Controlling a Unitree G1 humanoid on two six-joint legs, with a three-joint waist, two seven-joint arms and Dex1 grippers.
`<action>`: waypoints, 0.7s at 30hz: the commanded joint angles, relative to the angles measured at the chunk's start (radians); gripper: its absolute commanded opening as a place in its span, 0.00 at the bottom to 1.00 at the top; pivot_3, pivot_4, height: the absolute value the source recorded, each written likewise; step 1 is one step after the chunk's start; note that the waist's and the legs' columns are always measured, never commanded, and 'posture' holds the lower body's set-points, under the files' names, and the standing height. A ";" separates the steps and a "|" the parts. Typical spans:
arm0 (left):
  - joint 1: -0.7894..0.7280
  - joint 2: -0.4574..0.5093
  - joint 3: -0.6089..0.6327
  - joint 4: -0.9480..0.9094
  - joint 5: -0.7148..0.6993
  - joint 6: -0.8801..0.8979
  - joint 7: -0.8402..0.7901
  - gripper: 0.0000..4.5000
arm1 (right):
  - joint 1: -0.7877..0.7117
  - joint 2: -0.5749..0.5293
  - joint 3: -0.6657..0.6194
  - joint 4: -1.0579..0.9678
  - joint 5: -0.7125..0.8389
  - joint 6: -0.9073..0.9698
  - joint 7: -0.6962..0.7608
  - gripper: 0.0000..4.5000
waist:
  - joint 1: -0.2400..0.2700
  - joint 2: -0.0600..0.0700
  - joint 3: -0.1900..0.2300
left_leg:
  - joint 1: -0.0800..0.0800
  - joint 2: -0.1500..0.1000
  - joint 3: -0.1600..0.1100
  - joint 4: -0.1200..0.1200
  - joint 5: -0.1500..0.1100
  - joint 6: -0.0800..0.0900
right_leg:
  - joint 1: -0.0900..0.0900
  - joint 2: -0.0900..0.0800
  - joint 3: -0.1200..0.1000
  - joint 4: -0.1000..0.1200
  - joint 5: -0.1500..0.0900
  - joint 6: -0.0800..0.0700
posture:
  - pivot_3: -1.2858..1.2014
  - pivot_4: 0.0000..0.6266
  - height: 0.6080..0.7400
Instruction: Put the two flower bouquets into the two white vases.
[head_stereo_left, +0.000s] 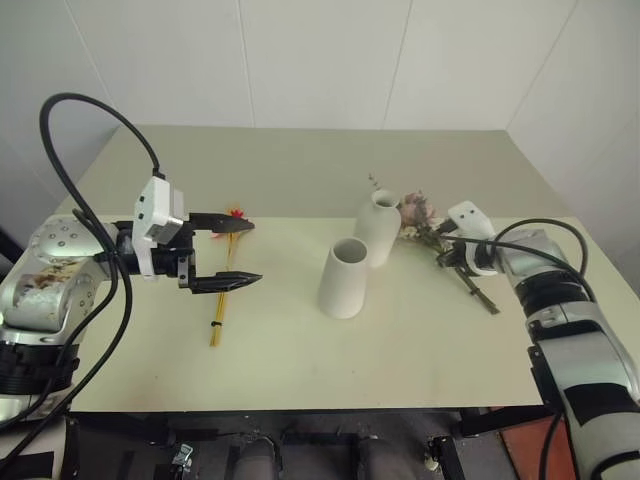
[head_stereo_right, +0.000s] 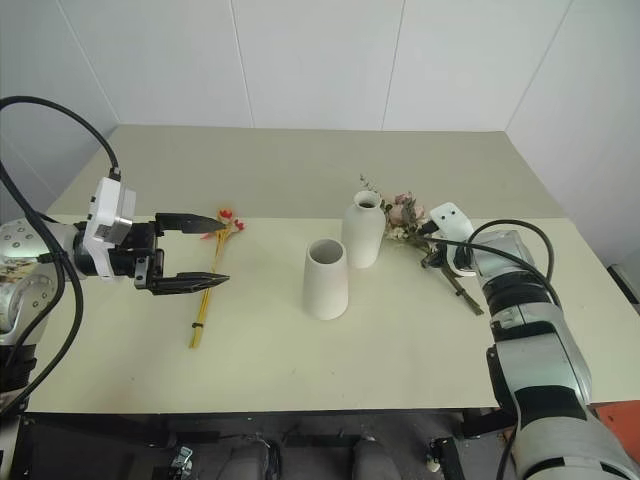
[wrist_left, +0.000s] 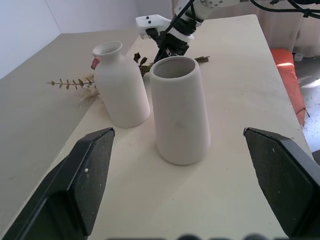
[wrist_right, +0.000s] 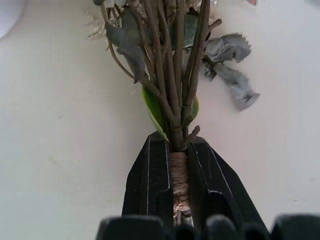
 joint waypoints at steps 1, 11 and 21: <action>-0.009 0.016 0.032 -0.022 -0.019 0.002 0.004 1.00 | -0.048 0.056 -0.198 -0.044 0.044 -0.326 -0.345 0.04 | -0.005 0.000 0.000 | 0.000 0.000 0.000 0.000 0.000 0.000 | -0.001 0.000 0.000 0.000 0.000 0.000 | 0.52 0.24 1.00; -0.016 0.020 0.031 -0.008 -0.015 -0.004 -0.004 1.00 | -0.129 0.295 -0.513 -0.308 0.428 -0.627 -0.338 0.04 | -0.023 0.001 0.000 | 0.000 0.000 0.000 -0.001 0.000 0.000 | 0.000 0.000 0.001 0.000 0.001 0.000 | 0.52 0.24 1.00; 0.034 0.032 0.059 -0.037 -0.026 0.007 0.009 1.00 | -0.126 0.396 -0.440 -0.359 0.489 -0.565 -0.234 0.04 | -0.025 0.001 0.000 | 0.001 0.000 0.000 -0.001 0.000 0.000 | -0.001 0.000 0.001 0.005 0.000 0.000 | 0.52 0.24 1.00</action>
